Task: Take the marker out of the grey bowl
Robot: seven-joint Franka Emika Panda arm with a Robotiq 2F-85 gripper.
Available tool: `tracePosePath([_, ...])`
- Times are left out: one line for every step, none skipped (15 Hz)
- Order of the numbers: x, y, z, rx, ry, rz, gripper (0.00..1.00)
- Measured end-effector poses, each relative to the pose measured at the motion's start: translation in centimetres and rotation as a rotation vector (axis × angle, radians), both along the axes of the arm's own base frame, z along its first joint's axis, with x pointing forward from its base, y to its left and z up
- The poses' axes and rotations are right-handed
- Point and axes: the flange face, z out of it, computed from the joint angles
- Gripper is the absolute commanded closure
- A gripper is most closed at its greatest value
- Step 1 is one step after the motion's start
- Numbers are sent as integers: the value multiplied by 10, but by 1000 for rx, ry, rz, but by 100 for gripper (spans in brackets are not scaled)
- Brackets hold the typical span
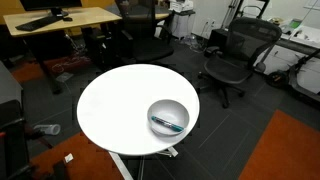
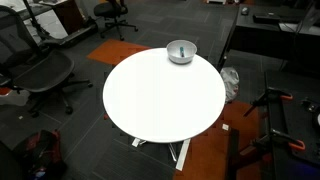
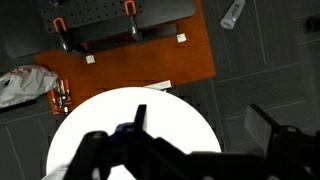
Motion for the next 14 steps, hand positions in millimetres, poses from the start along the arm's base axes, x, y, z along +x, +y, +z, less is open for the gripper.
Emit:
tracePosePath([0, 0, 0, 0, 0, 0, 0])
tracePosePath([0, 0, 0, 0, 0, 0, 0])
tracePosePath([0, 0, 0, 0, 0, 0, 0])
tracePosePath([0, 0, 0, 0, 0, 0, 0])
tracePosePath([0, 0, 0, 0, 0, 0, 0])
tracePosePath([0, 0, 0, 0, 0, 0, 0])
tracePosePath([0, 0, 0, 0, 0, 0, 0])
tracePosePath([0, 0, 0, -1, -1, 0, 0])
tracePosePath([1, -2, 0, 0, -3, -4, 0])
tracePosePath([3, -5, 0, 3, -5, -11, 0])
tracePosePath([6, -10, 0, 6, -8, -22, 0])
tracePosePath([9, -15, -1, 10, -12, -35, 0])
tracePosePath([13, -23, -1, 14, -18, -52, 0])
tracePosePath([17, -31, -1, 18, -26, -70, 0])
